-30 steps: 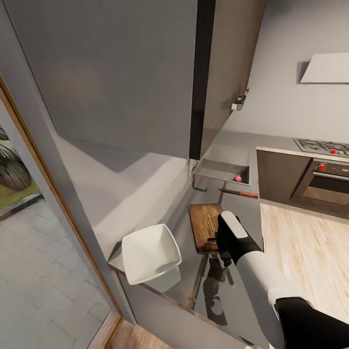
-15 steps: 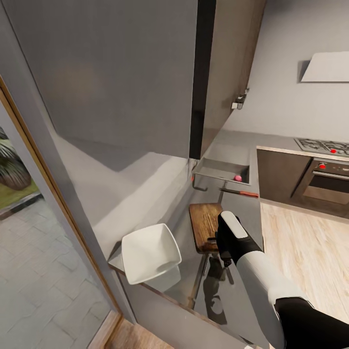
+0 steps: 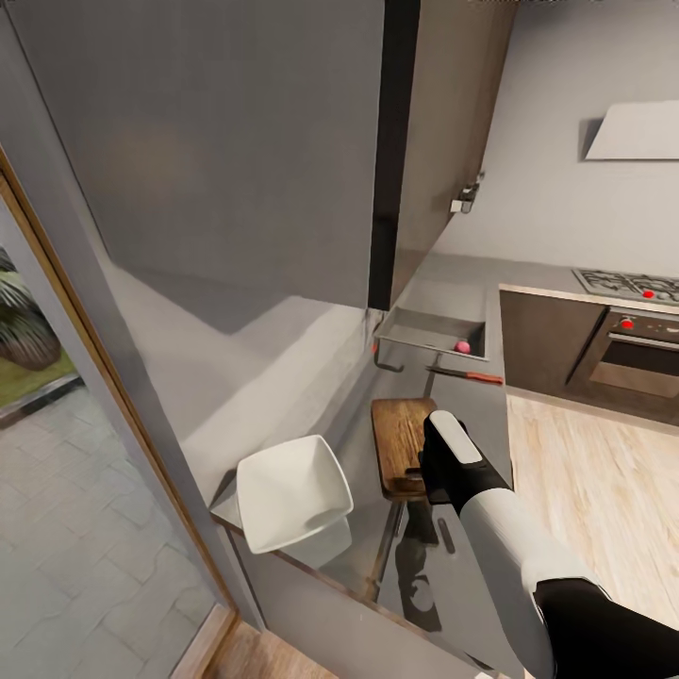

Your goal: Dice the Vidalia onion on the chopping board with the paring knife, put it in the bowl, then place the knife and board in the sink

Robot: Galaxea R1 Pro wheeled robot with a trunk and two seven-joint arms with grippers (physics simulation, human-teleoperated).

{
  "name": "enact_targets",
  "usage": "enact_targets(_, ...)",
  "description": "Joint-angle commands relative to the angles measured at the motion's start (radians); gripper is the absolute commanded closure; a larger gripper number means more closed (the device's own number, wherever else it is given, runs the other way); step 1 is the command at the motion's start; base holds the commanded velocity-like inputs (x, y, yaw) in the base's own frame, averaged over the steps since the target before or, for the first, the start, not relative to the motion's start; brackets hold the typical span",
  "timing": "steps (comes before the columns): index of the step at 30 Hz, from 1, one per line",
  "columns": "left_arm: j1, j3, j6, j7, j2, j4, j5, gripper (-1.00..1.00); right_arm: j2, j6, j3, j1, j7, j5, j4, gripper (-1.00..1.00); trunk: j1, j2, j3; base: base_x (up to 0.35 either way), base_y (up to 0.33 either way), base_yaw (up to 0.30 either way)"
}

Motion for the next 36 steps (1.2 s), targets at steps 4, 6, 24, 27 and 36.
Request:
enact_targets(4, 0.0, 0.0, -0.001, 0.0, 0.0, -0.002, 0.0, -1.0, -0.001, -0.012, 0.003, -0.001, -0.001, -0.006, 0.0, 1.0, 0.001, -0.002, 0.004, 0.0, 0.0, -0.032)
enact_targets(6, 0.0, 0.0, -0.001, 0.0, 0.0, -0.002, 0.0, -1.0, -0.001, -0.012, 0.003, -0.001, -0.001, -0.006, 0.0, 1.0, 0.001, -0.002, 0.007, 0.0, 0.0, -0.066)
enact_targets(24, 0.0, 0.0, -0.001, -0.001, 0.0, -0.002, 0.0, -1.0, -0.001, -0.009, 0.003, -0.001, -0.003, -0.006, -0.029, 1.0, 0.001, -0.002, 0.035, 0.0, 0.0, -0.037)
enact_targets(27, 0.0, 0.0, -0.001, -0.001, 0.0, -0.001, 0.0, -1.0, -0.001, -0.009, 0.003, -0.001, -0.003, -0.006, -0.031, 1.0, 0.001, -0.002, 0.04, -0.015, 0.0, 0.0)
enact_targets(36, 0.0, 0.0, -0.001, -0.001, 0.0, -0.002, 0.0, -1.0, -0.001, -0.008, 0.002, -0.001, -0.002, -0.006, -0.033, 1.0, 0.001, -0.002, 0.054, -0.215, -0.117, 0.0)
